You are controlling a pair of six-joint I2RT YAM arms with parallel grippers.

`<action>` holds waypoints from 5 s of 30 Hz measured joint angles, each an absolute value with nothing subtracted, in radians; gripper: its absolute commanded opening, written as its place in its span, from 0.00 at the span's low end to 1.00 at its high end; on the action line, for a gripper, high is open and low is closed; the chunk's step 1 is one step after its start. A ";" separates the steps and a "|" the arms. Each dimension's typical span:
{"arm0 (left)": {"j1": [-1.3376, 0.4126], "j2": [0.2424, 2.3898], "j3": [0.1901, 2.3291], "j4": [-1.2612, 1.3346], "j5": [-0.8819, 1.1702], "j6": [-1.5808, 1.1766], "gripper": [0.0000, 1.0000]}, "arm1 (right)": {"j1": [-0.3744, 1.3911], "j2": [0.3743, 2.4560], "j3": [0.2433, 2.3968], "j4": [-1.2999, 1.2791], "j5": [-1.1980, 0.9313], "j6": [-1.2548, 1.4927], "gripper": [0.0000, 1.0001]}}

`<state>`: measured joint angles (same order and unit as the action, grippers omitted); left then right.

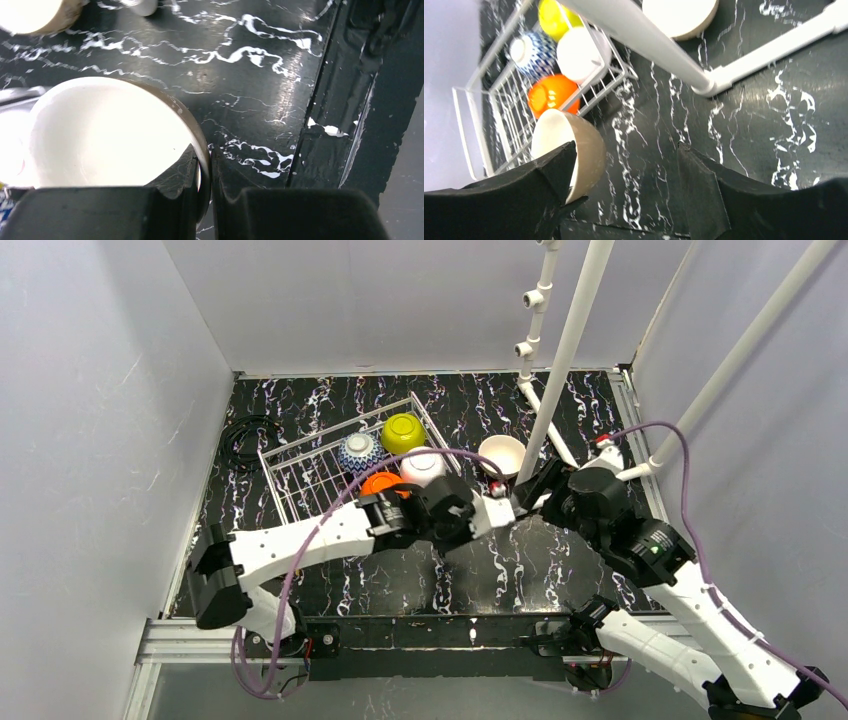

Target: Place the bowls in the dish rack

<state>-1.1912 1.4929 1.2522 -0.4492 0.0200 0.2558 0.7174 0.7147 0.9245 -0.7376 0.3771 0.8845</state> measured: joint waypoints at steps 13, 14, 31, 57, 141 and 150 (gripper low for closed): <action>-0.862 1.199 1.147 -0.403 0.110 0.067 0.00 | 0.715 0.656 0.967 -0.718 0.490 0.897 0.82; -0.820 1.183 1.140 -0.397 0.116 0.042 0.00 | 0.715 0.653 0.962 -0.720 0.492 0.900 0.82; -0.070 1.182 1.050 -0.236 0.542 -0.627 0.00 | 0.715 0.642 0.937 -0.734 0.503 0.915 0.83; 0.228 1.609 1.008 0.248 0.927 -1.079 0.00 | 0.715 0.614 0.937 -0.762 0.547 0.915 0.86; 0.397 1.379 0.886 -0.133 0.782 -0.637 0.13 | 0.715 0.601 0.918 -0.785 0.562 0.922 0.86; 0.397 1.284 0.884 -0.245 0.589 -0.555 0.10 | 0.715 0.601 0.918 -0.785 0.562 0.923 0.86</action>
<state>0.3973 1.2839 0.8845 -0.2451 0.5888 -0.5549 0.7147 0.6006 0.9180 -0.7849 0.5617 0.9226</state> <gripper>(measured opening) 0.108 0.860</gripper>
